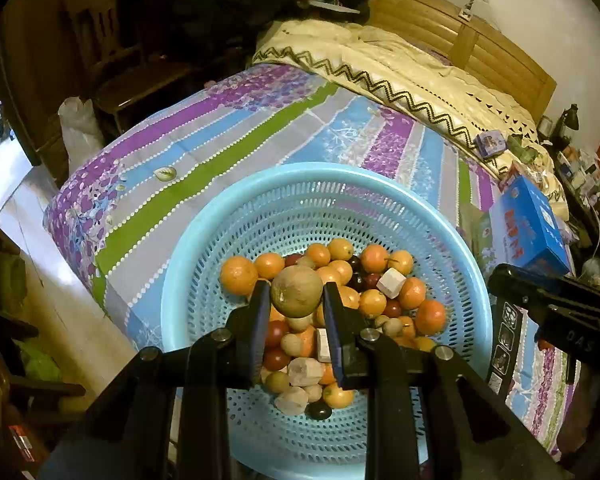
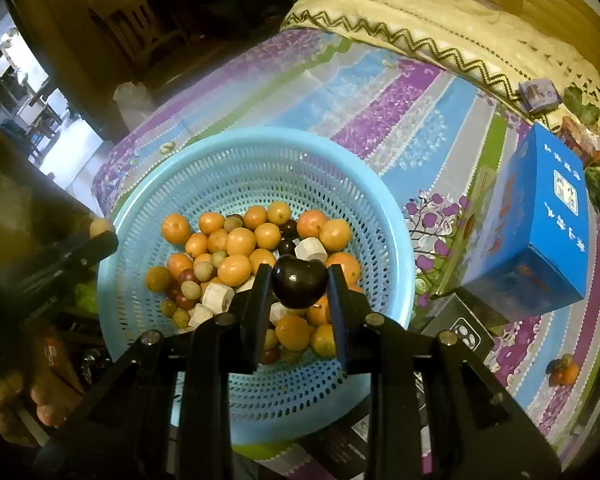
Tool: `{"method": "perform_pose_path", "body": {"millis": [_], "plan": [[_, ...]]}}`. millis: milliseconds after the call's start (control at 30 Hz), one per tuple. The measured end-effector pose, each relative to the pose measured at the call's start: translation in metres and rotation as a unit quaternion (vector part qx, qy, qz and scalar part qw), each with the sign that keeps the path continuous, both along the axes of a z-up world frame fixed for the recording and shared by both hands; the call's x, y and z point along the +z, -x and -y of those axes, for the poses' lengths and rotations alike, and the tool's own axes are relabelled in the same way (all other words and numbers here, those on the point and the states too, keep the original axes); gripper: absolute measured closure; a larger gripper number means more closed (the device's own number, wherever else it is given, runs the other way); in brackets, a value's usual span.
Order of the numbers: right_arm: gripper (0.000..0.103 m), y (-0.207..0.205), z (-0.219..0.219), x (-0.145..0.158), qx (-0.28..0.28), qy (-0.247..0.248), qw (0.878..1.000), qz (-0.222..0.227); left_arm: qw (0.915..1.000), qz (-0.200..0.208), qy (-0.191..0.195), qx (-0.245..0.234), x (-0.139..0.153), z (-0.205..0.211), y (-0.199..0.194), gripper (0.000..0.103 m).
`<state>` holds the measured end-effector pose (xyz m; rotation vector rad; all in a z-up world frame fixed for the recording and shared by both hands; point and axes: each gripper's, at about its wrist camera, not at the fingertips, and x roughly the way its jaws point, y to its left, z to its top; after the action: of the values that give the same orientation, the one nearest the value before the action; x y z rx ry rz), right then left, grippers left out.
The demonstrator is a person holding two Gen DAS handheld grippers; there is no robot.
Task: Organize fruits
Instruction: 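Carry the dark plum and yellowish fruit with both tools over the basket, then open both tools to drop the fruits into the basket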
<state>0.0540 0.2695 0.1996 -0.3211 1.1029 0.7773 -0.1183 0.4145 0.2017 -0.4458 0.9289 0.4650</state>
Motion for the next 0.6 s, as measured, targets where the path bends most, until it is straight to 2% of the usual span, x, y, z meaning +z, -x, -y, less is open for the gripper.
{"method": "perform_pose_path", "body": {"millis": [500,533,600], "plan": [[0.073,-0.003,-0.002,-0.004,0.002,-0.001,1.0,-0.005,0.9999,-0.009,0.009,-0.001,-0.009,-0.001,-0.008,0.076],[0.061,-0.002,-0.003,-0.005,0.003,-0.002,1.0,-0.005,0.9999,-0.015,0.008,0.0,-0.011,-0.002,-0.009,0.074],[0.04,-0.003,-0.003,-0.004,0.001,-0.004,1.0,0.001,0.9999,-0.014,0.007,0.005,-0.012,-0.003,-0.009,0.054]]}}
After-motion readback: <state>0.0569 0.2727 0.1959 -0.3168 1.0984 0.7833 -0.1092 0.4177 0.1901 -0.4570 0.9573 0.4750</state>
